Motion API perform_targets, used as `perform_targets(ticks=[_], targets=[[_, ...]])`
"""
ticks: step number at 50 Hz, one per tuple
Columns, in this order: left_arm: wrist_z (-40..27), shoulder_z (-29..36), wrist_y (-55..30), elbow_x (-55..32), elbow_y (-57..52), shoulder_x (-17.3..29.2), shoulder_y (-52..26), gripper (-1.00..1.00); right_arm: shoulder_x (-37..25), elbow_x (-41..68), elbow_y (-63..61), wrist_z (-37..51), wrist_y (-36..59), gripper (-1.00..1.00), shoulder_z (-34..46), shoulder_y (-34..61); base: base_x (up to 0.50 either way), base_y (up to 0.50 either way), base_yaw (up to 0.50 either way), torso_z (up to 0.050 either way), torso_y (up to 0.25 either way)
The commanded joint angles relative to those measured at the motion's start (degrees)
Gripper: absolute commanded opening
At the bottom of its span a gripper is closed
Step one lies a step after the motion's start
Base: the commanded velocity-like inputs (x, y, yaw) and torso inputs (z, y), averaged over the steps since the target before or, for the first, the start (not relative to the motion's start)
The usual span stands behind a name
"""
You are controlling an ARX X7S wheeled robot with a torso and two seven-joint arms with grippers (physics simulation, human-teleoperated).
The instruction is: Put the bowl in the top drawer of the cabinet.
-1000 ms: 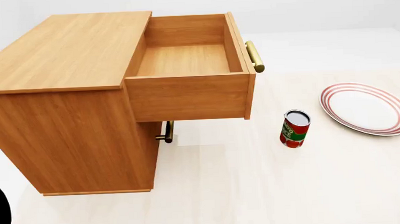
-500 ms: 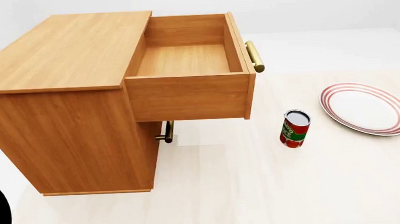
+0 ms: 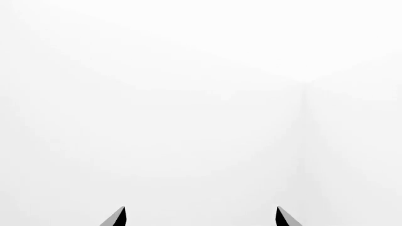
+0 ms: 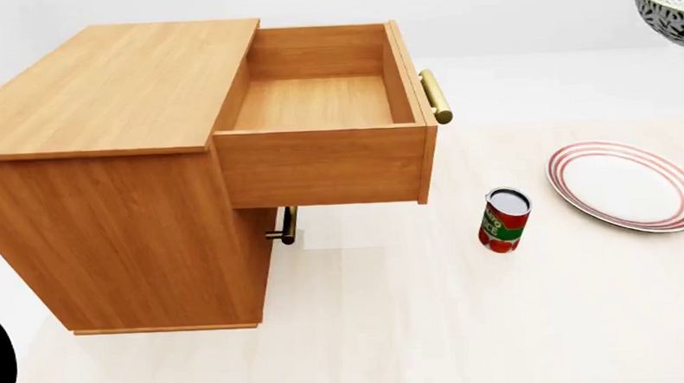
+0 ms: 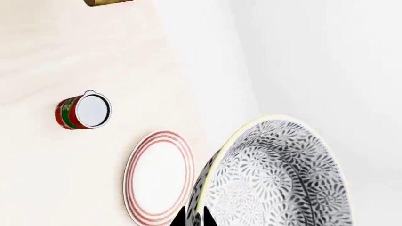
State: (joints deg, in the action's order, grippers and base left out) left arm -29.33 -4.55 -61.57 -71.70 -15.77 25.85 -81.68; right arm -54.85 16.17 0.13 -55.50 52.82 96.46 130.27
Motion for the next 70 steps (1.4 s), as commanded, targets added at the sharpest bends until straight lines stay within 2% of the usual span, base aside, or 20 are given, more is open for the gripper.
perform_targets(ticks=[1,9,15,25,35,42,46,58,70], targets=[[-1.44,-0.2,-0.84,-1.85,-0.34,0.07,-1.48,1.0,12.87,-1.81,23.78,-6.44,-22.94,-1.0,-6.1,-1.12,0.0,0.0,0.0,0.0,0.0],[-2.72,-0.19,-1.56,-3.12,-0.64,0.19,-3.05,1.0,25.4,-1.48,48.11,-10.8,-40.86,-1.0,-8.98,-1.96,0.0,0.0,0.0,0.0,0.0],[-4.27,-0.43,-2.58,-4.91,-1.09,0.5,-4.52,1.0,38.38,-0.83,74.64,-15.07,-58.98,-1.0,-11.83,-2.59,0.0,0.0,0.0,0.0,0.0],[-7.18,-0.5,-4.74,-8.61,-1.02,1.07,-8.29,1.0,44.33,-4.43,74.85,-14.91,-61.09,-1.0,-22.59,-5.36,0.0,0.0,0.0,0.0,0.001],[-10.07,-3.18,-5.69,-15.54,-1.85,2.11,-11.3,1.0,48.49,-10.52,74.86,-15.66,-62.0,-1.0,-33.89,-7.45,0.0,0.0,0.0,0.0,0.0],[-18.01,-4.46,-7.65,-26.63,-1.23,4.93,-14.11,1.0,50.45,-13.09,74.86,-16.63,-62.68,-1.0,-39.26,-8.98,0.0,0.0,0.0,0.0,0.0],[-20.5,-4.93,-8.25,-30.04,-2.22,7.19,-14.21,1.0,51.19,-14.12,74.86,-17.11,-62.62,-1.0,-41.28,-9.35,0.0,0.0,0.0,0.0,0.0],[-21.81,-6.18,-9.01,-31.5,-5.32,11.31,-13.65,1.0,53.39,-15.53,74.86,-18.13,-62.48,-1.0,-44.77,-10.98,0.0,0.0,0.0,0.0,0.001],[-17.46,-6.1,-8.46,-25.18,-6.24,10.24,-11.29,1.0,54.41,-15.5,74.86,-17.77,-62.58,-1.0,-46.43,-11.17,0.0,0.0,0.0,0.0,0.0]])
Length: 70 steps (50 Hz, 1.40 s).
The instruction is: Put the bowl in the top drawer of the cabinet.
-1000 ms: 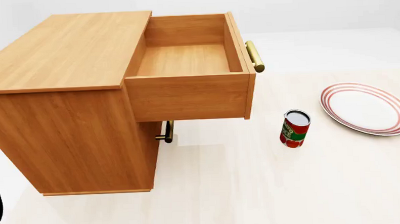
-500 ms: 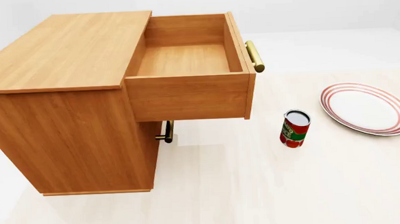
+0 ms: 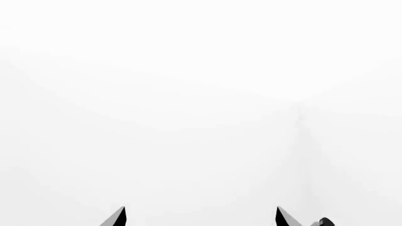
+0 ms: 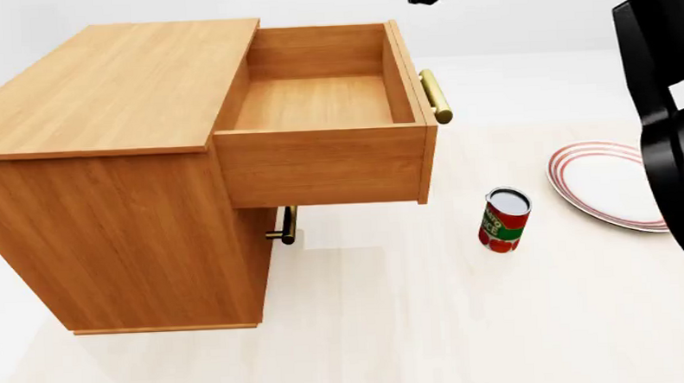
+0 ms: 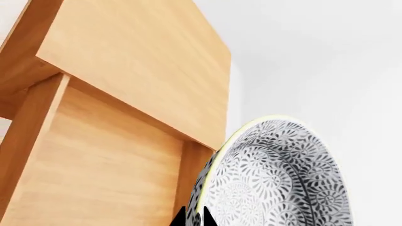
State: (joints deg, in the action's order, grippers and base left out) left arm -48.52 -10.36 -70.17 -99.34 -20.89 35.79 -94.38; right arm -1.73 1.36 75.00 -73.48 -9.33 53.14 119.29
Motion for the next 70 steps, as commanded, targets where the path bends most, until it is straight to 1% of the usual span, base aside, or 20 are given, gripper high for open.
perform_targets(ticks=[1,4,6,15,19,23,26,32,36,38,46,56,63,70], targets=[[1.94,-0.26,0.23,2.72,-1.15,0.21,1.52,1.0,1.36,-0.65,-0.01,0.1,-0.34,-1.0,-3.11,-0.17,0.0,0.0,0.0,0.0,0.0],[2.36,-0.05,0.39,3.35,-1.15,0.06,1.71,1.0,1.62,0.0,-0.01,-0.31,-0.44,-1.0,-3.36,-0.12,0.0,0.0,0.0,0.0,-0.025],[2.48,0.1,0.52,3.63,-1.16,-0.06,1.78,1.0,1.7,1.54,-0.01,-0.49,-0.44,-1.0,-2.12,0.0,0.0,0.0,0.0,0.0,-0.083],[2.64,0.37,1.05,4.02,-1.07,-0.15,1.89,1.0,1.72,14.77,-0.02,0.21,-1.73,-1.0,10.16,0.76,0.0,0.0,0.0,0.0,-0.087],[2.57,0.45,1.23,3.82,-1.0,-0.1,1.92,1.0,1.72,15.78,-0.02,0.71,-1.72,-1.0,12.39,0.37,0.0,0.0,0.0,0.0,-0.087],[2.6,0.61,1.3,3.81,-1.01,0.04,1.91,1.0,1.71,13.51,-0.01,0.49,-1.23,-1.0,10.96,-0.12,0.0,0.0,0.0,0.0,-0.087],[2.72,0.68,1.42,3.91,-1.07,0.1,1.93,1.0,1.72,14.16,-0.02,0.14,-1.19,-1.0,11.37,0.0,0.0,0.0,0.0,0.0,-0.087],[3.28,0.75,1.72,4.22,-1.21,0.16,2.01,1.0,1.72,22.89,-0.04,-0.27,-1.85,-1.0,19.02,0.65,0.0,0.0,0.0,0.0,-0.087],[3.51,0.78,1.95,4.41,-1.31,0.19,2.08,1.0,1.72,24.5,-0.04,-0.27,-1.43,-1.0,22.49,1.06,0.0,0.0,0.0,0.0,-0.086],[3.49,0.79,2.06,4.41,-1.32,0.2,2.11,1.0,1.72,23.01,-0.03,-0.13,-1.01,-1.0,22.45,1.1,0.0,0.0,0.0,0.0,-0.087],[3.83,0.82,2.53,4.67,-1.47,0.24,2.26,1.0,1.72,16.57,-0.02,-0.55,0.3,-1.0,17.9,1.13,0.0,0.0,0.0,0.0,-0.088],[3.99,0.92,3.06,5.0,-1.66,0.34,2.41,1.0,1.72,21.37,-0.04,-1.37,0.9,-1.0,23.62,1.46,0.0,0.0,0.0,0.0,-0.087],[3.91,0.99,3.4,4.95,-1.68,0.4,2.5,1.0,1.72,22.07,-0.05,-1.86,1.74,-1.0,24.44,1.64,0.0,0.0,0.0,0.0,-0.088],[3.8,1.12,3.67,4.85,-1.68,0.51,2.55,1.0,1.72,25.01,-0.17,-2.54,1.83,-1.0,26.32,1.55,0.0,0.0,0.0,0.0,-0.088]])
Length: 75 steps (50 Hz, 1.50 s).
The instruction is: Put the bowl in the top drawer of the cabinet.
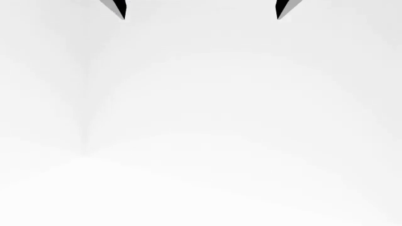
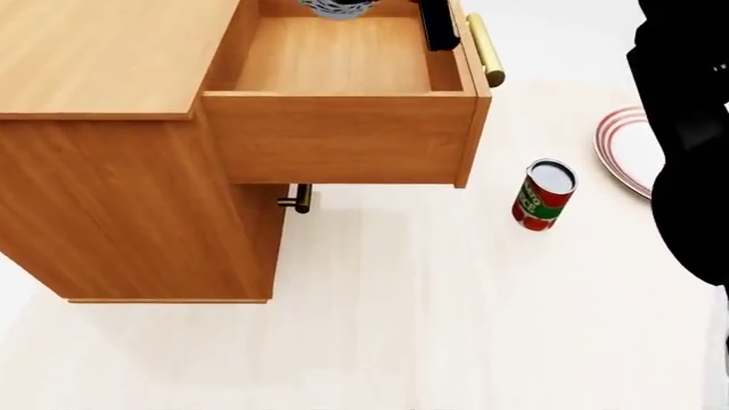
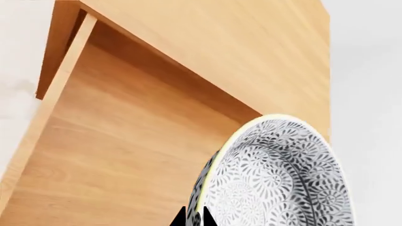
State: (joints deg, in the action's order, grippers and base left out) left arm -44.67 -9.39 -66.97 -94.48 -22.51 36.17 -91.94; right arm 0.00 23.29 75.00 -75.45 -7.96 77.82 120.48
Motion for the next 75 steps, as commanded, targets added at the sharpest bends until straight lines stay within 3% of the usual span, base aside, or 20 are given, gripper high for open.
perform_targets(ticks=[1,20,21,57,66,72,73,75], targets=[[-0.09,0.17,0.51,-0.03,-0.05,0.14,0.12,1.0,0.0,3.53,-0.22,-0.74,0.63,-1.0,2.03,0.36,0.0,0.0,0.0,0.0,-0.088],[-0.82,0.42,1.28,-1.03,0.26,0.34,0.3,1.0,0.0,5.39,-0.98,-3.87,5.43,-1.0,4.62,0.63,0.0,0.0,0.0,0.0,-0.071],[-0.89,0.44,1.32,-1.07,0.26,0.35,0.31,1.0,0.0,5.38,-0.97,-3.76,5.47,1.0,4.63,0.7,0.0,0.0,0.0,0.0,0.0],[-0.51,1.02,2.55,-1.82,0.45,0.78,0.54,1.0,-0.01,5.68,-0.07,-5.87,5.69,1.0,1.87,6.44,0.0,0.0,0.0,0.0,0.0],[-0.93,0.92,3.12,-2.74,0.75,0.67,0.75,1.0,-0.78,-5.86,-0.03,-5.78,4.21,1.0,-11.67,7.18,0.0,0.0,0.0,0.0,0.017],[-1.96,0.85,3.58,-3.92,1.13,0.58,0.92,1.0,-2.82,-7.45,-0.18,-2.77,0.43,1.0,-19.44,9.31,0.0,0.0,0.0,0.0,0.106],[-2.05,0.84,3.65,-4.13,1.21,0.56,0.94,1.0,-4.23,-7.23,-2.81,-1.75,1.27,1.0,-19.73,9.1,0.0,0.0,0.0,0.0,0.109],[-2.23,0.8,3.82,-4.63,1.39,0.5,1.01,1.0,-11.8,-6.32,-20.0,2.57,11.18,1.0,-19.77,6.02,0.0,0.0,0.0,0.0,0.109]])
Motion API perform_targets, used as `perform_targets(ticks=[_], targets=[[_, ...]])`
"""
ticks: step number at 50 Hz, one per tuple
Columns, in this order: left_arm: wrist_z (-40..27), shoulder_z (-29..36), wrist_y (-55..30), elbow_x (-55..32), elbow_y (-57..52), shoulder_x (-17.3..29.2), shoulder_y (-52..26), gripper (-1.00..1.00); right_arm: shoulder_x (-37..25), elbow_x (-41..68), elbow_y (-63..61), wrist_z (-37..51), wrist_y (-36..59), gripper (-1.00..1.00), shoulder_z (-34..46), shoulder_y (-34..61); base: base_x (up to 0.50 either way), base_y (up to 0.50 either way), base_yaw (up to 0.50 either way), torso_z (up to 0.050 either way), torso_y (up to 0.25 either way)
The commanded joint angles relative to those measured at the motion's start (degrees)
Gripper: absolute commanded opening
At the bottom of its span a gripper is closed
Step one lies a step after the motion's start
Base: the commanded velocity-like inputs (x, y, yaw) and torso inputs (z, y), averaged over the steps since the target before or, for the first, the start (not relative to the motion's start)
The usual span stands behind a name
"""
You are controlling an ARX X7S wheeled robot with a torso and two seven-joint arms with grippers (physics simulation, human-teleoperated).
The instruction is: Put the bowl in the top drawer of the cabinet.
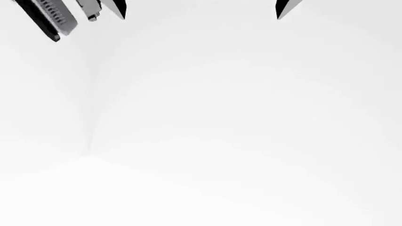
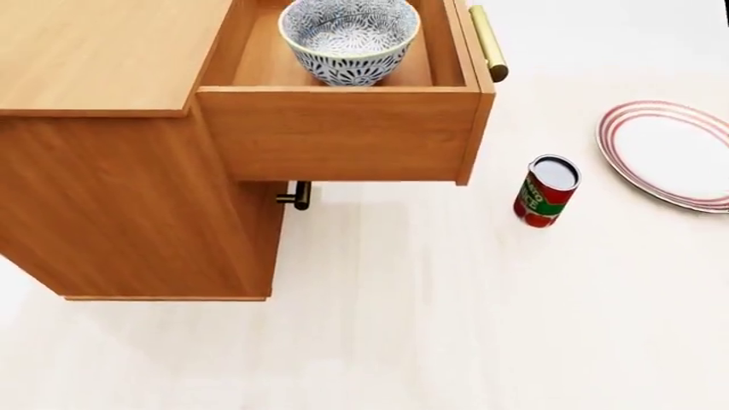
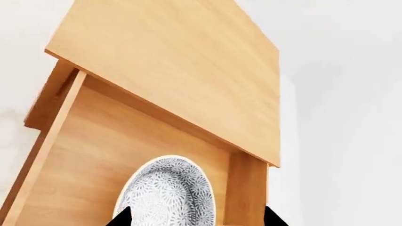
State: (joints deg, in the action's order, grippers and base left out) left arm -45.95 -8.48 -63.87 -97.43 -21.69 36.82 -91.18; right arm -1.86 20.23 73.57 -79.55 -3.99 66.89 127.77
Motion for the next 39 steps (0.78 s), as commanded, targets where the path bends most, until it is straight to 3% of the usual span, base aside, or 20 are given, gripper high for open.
perform_targets(ticks=[1,8,29,39], targets=[[-1.05,-0.13,0.8,-1.96,0.66,-0.18,0.28,1.0,-12.51,-2.71,-26.55,8.33,10.27,1.0,-8.93,-2.27,0.0,0.0,0.0,0.0,0.111],[-1.3,-0.19,1.25,-4.01,1.42,-0.38,0.44,1.0,-23.79,-0.68,-51.4,18.05,22.28,1.0,-11.4,-7.23,0.0,0.0,0.0,0.0,0.111],[-2.55,-0.07,2.45,-5.26,1.7,-0.34,0.8,1.0,-41.35,10.61,-91.77,38.01,43.49,1.0,-23.5,-14.3,0.0,0.0,0.0,0.0,0.111],[-13.04,0.72,4.86,-16.36,2.1,3.69,-6.22,1.0,-47.2,20.15,-107.19,52.05,52.21,1.0,-32.84,-20.75,0.0,0.0,0.0,0.0,0.11]])
